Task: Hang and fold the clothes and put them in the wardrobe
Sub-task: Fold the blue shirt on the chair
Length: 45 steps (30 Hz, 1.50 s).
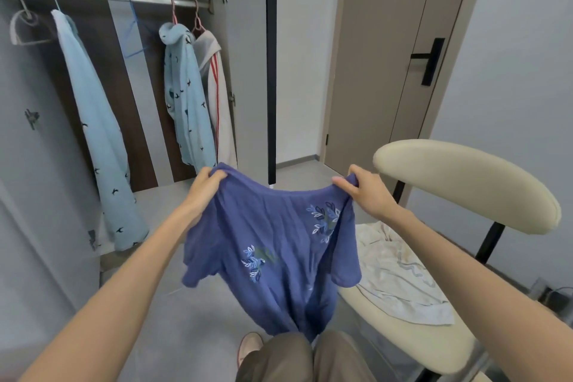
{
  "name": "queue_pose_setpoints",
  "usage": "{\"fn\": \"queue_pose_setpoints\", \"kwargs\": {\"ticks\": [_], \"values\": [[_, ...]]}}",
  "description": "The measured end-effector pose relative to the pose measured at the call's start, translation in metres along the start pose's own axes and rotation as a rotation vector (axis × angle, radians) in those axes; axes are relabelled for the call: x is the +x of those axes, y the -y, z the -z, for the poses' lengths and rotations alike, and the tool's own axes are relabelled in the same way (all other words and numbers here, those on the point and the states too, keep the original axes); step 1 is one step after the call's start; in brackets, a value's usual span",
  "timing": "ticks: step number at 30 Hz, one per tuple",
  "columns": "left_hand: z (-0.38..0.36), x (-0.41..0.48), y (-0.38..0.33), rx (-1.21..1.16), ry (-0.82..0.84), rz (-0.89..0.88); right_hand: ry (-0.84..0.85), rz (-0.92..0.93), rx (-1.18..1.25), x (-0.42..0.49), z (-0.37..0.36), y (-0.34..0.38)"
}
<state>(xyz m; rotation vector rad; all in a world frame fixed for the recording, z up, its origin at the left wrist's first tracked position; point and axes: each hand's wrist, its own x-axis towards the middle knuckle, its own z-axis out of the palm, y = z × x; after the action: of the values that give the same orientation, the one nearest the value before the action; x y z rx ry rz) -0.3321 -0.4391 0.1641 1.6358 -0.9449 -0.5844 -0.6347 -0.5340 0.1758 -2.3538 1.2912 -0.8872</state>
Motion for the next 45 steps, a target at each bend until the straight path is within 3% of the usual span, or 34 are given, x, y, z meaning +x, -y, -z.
{"fn": "queue_pose_setpoints", "kwargs": {"ticks": [4, 8, 10, 13, 17, 20, 22, 25, 29, 35, 40, 42, 45], "values": [[0.022, 0.008, -0.001, 0.309, 0.071, -0.063, 0.341, 0.106, -0.713, -0.007, -0.003, 0.002], [0.032, 0.008, 0.004, 0.459, 0.014, -0.277, 0.416, 0.209, -0.896, -0.01, -0.02, 0.006], [0.032, 0.004, 0.002, 0.41, -0.034, -0.341, 0.384, 0.202, -0.826, -0.011, -0.029, 0.009], [0.033, -0.003, -0.002, 0.274, -0.076, -0.347, 0.345, 0.083, -0.462, -0.007, -0.04, 0.011], [0.039, -0.005, -0.008, 0.024, -0.173, -0.248, 0.207, -0.016, 0.056, -0.003, -0.051, 0.014], [0.045, -0.001, -0.011, -0.122, -0.245, -0.146, 0.147, -0.115, 0.265, -0.002, -0.055, 0.017], [0.048, 0.0, -0.011, -0.139, -0.273, -0.137, 0.199, -0.152, 0.344, -0.002, -0.058, 0.017], [0.051, -0.002, -0.012, -0.089, -0.246, -0.203, 0.384, -0.189, 0.352, -0.004, -0.063, 0.018], [0.053, -0.006, -0.014, -0.038, -0.17, -0.306, 0.533, -0.139, 0.007, -0.007, -0.078, 0.015], [0.056, -0.015, -0.017, 0.038, -0.19, -0.437, 0.269, -0.377, 0.396, -0.012, -0.09, 0.004], [0.065, -0.01, -0.015, 0.029, -0.279, -0.472, 0.128, -0.303, 0.511, -0.01, -0.086, 0.022], [0.07, -0.008, -0.017, 0.02, -0.325, -0.474, 0.207, -0.302, 0.504, -0.009, -0.081, 0.03], [0.076, -0.006, -0.019, 0.026, -0.373, -0.475, 0.498, -0.342, 0.401, -0.007, -0.072, 0.035]]}}
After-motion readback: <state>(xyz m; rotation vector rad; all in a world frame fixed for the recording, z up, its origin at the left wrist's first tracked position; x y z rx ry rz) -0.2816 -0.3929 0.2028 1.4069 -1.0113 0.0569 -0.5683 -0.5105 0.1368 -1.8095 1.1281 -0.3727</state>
